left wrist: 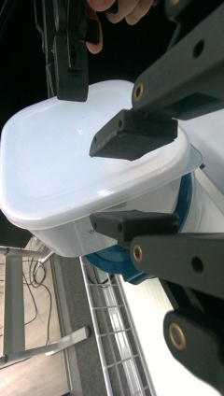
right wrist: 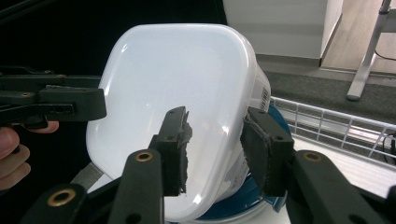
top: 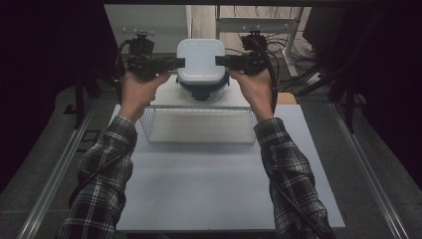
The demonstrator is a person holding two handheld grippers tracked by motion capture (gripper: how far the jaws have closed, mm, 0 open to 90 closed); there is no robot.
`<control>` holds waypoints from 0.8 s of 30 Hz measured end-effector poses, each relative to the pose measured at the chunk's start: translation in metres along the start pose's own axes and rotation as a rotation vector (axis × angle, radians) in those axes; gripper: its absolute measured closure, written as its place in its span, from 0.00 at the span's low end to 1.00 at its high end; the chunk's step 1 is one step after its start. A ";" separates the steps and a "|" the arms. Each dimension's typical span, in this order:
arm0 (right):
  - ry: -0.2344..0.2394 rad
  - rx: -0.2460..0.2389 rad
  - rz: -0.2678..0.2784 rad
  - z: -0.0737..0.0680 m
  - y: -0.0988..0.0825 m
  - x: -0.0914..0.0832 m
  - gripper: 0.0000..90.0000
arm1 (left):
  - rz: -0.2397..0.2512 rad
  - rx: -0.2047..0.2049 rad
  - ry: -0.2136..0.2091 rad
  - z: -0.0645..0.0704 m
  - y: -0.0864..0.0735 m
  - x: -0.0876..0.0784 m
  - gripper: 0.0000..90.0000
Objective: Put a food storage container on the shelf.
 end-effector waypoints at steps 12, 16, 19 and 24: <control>-0.060 0.027 0.013 0.011 0.002 0.014 0.52 | 0.018 -0.029 0.030 -0.011 0.005 0.015 0.61; -0.117 0.011 0.032 0.016 0.004 0.016 0.52 | 0.019 -0.018 0.054 -0.011 0.006 0.016 0.58; -0.144 -0.029 0.045 0.014 0.006 0.016 0.52 | 0.038 0.000 0.090 -0.011 0.007 0.013 0.54; -0.092 -0.073 0.062 0.003 0.009 0.008 0.34 | 0.057 0.021 0.057 -0.008 0.006 0.003 0.38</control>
Point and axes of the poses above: each handheld gripper's, and its own axes: x roughly forward along the jaws, y roughly out of its top, z roughly to its right, the point moved 8 cm from there along x, roughly forward along the jaws, and after that the axes turned 6 degrees about -y, right-handed, at the moved point
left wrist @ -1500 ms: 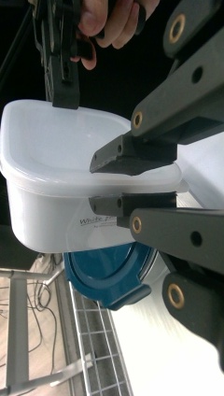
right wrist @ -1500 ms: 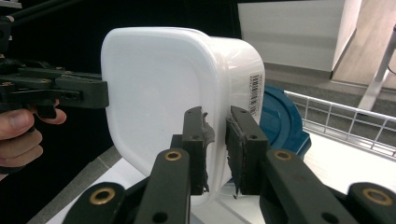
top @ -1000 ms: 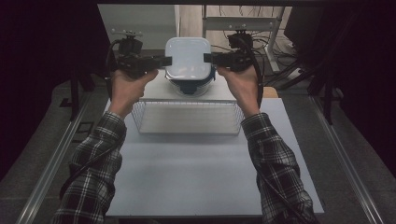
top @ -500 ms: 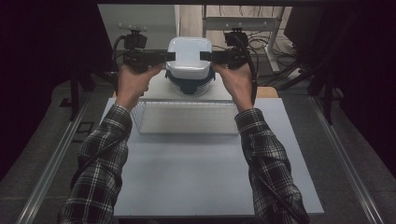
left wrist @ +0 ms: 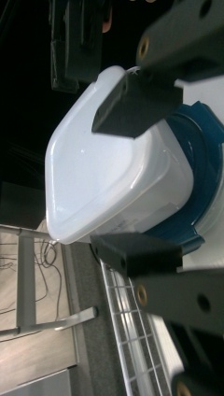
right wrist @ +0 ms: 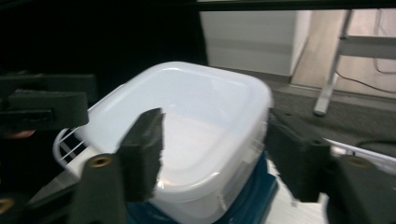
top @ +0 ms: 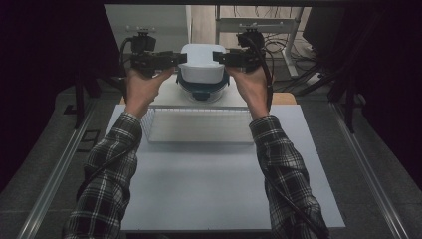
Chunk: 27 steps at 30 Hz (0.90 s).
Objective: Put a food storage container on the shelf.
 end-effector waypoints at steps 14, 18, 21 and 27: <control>0.017 -0.114 -0.027 -0.016 -0.037 -0.010 0.04 | -0.019 0.101 -0.054 0.010 -0.042 -0.021 0.07; 0.005 -0.154 -0.041 -0.021 -0.051 -0.010 0.02 | -0.030 0.142 -0.043 0.012 -0.056 -0.023 0.06; 0.018 -0.166 -0.052 -0.025 -0.059 -0.010 0.01 | -0.030 0.169 -0.034 0.013 -0.065 -0.023 0.05; 0.037 -0.178 -0.061 -0.028 -0.074 -0.010 0.01 | -0.025 0.196 -0.056 0.019 -0.080 -0.023 0.04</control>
Point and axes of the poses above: each handheld gripper's, and its own axes: x roughly forward along the jaws, y roughly out of its top, z roughly to its right, the point moved 8 cm from there along x, roughly forward along the jaws, and after that the axes turned 6 degrees about -y, right-handed, at the moved point
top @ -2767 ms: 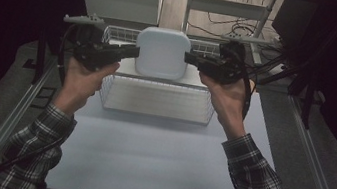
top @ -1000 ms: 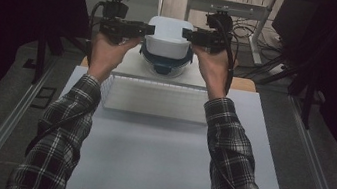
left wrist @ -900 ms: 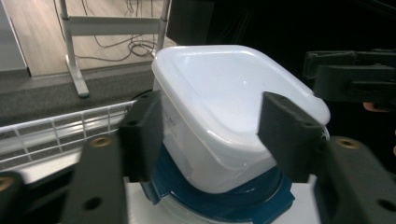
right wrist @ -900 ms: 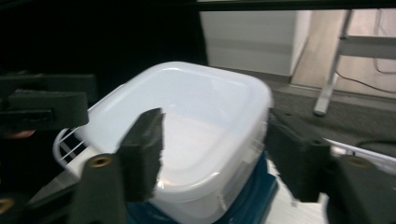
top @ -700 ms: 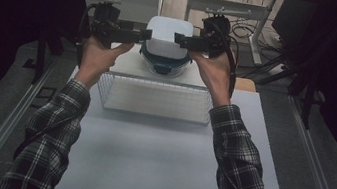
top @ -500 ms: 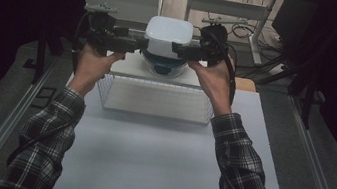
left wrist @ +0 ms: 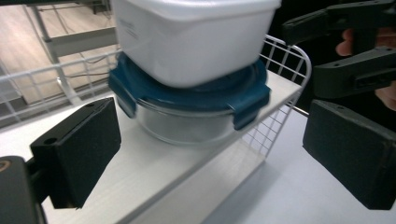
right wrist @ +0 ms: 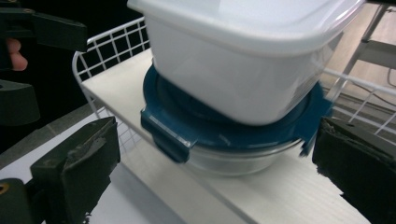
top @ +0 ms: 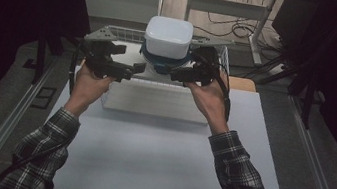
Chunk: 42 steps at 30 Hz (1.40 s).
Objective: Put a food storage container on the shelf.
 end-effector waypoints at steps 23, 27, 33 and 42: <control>0.057 -0.024 -0.003 -0.005 -0.045 -0.004 0.02 | -0.060 0.040 0.001 0.014 -0.043 0.001 0.05; 0.068 -0.030 -0.011 -0.006 -0.052 -0.005 0.03 | -0.057 0.039 0.003 0.016 -0.049 0.000 0.04; 0.075 -0.030 -0.014 -0.008 -0.060 -0.006 0.03 | -0.073 0.034 0.006 0.017 -0.058 -0.001 0.04; 0.080 -0.037 -0.004 -0.010 -0.072 -0.008 0.01 | -0.105 0.043 0.018 0.019 -0.072 -0.004 0.03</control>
Point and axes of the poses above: each handheld gripper's, and its own axes: x roughly forward along the jaws, y roughly out of its top, z roughly to its right, the point moved 8 cm from there along x, roughly forward along the jaws, and after that the axes turned 6 degrees about -y, right-handed, at the moved point
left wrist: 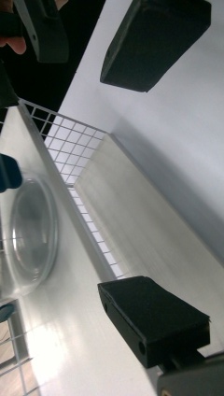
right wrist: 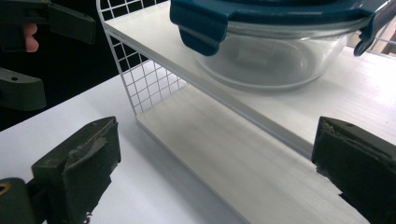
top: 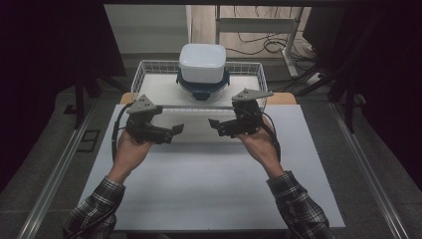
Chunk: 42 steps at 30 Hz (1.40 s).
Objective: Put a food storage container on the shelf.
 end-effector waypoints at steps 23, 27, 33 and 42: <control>-0.002 -0.010 -0.001 -0.003 -0.033 -0.007 0.00 | -0.028 -0.018 0.006 0.008 -0.042 -0.005 0.03; -0.007 -0.017 -0.004 -0.004 -0.041 -0.008 0.00 | -0.028 -0.029 -0.001 0.010 -0.050 -0.004 0.03; -0.003 -0.025 -0.001 -0.008 -0.049 -0.008 0.00 | -0.031 -0.023 -0.008 0.016 -0.061 -0.001 0.02; 0.001 -0.039 -0.017 -0.013 -0.067 -0.008 0.00 | -0.041 -0.024 -0.001 0.020 -0.077 0.005 0.02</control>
Point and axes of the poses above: each handheld gripper's, and its own axes: x roughly forward along the jaws, y roughly out of its top, z roughly to its right, the point moved 8 cm from there along x, roughly forward along the jaws, and after that the axes turned 6 degrees about -y, right-handed, at the moved point
